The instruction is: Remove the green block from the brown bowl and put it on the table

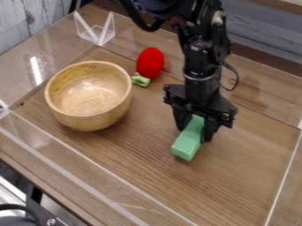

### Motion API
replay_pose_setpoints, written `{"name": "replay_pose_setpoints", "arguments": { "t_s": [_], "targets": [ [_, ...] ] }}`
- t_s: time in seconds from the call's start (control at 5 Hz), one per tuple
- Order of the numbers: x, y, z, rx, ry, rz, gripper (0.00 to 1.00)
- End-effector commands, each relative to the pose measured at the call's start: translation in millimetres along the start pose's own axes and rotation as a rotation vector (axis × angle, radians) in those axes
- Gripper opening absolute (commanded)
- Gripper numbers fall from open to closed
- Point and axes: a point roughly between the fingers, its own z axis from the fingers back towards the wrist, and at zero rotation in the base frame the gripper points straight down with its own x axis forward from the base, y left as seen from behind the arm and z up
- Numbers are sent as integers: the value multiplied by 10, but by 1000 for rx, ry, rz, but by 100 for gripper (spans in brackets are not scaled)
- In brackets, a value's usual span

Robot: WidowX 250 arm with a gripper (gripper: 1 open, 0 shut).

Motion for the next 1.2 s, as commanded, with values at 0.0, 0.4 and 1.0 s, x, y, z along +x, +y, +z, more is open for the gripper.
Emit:
{"name": "replay_pose_setpoints", "arguments": {
  "t_s": [0.0, 0.4, 1.0],
  "targets": [
    [101, 176, 66, -11, -20, -38, 0],
    [157, 151, 58, -42, -13, -38, 100],
    [-6, -43, 85, -57, 17, -56, 100]
  ]
}}
